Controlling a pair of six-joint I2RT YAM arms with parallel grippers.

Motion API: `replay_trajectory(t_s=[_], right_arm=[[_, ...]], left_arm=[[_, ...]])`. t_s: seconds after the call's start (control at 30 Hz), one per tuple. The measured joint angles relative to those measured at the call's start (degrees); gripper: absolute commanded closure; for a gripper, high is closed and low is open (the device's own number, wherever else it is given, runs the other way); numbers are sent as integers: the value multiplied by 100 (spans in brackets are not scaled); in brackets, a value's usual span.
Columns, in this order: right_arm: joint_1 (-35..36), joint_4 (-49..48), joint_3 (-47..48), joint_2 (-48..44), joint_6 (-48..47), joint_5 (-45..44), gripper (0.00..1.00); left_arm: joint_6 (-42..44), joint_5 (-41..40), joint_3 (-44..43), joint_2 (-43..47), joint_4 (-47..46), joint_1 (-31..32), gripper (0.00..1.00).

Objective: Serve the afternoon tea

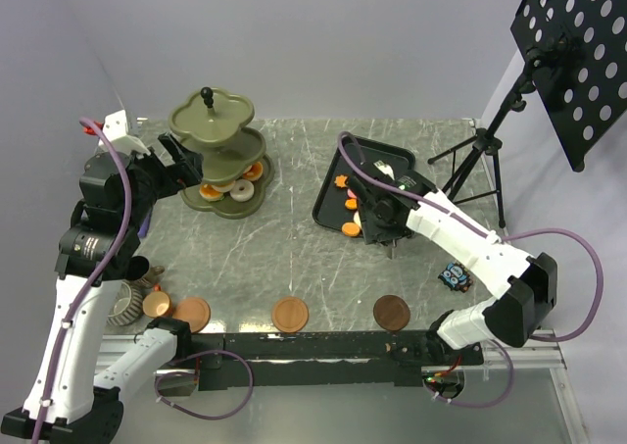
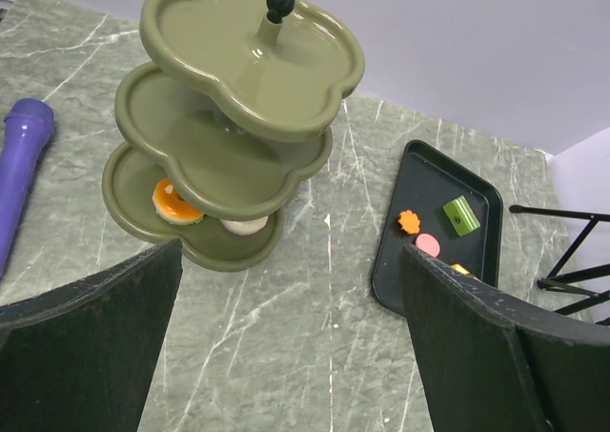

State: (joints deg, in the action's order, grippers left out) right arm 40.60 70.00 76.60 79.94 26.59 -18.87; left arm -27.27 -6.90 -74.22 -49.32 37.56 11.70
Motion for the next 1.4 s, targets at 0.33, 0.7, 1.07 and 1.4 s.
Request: replay_trajectory(t_s=[0.33, 0.7, 1.07, 1.4], right_arm=[[-127, -129, 13, 326, -55, 293, 37], [-127, -374, 22, 734, -111, 330, 37], [-127, -437, 72, 957, -212, 315, 56], [72, -450, 671, 911, -597, -131, 59]], left_arm=[[-2, 11, 0, -2, 0, 17, 0], [0, 7, 0, -4, 0, 28, 0], [13, -9, 0, -7, 2, 28, 0], [15, -28, 0, -37, 0, 28, 0]])
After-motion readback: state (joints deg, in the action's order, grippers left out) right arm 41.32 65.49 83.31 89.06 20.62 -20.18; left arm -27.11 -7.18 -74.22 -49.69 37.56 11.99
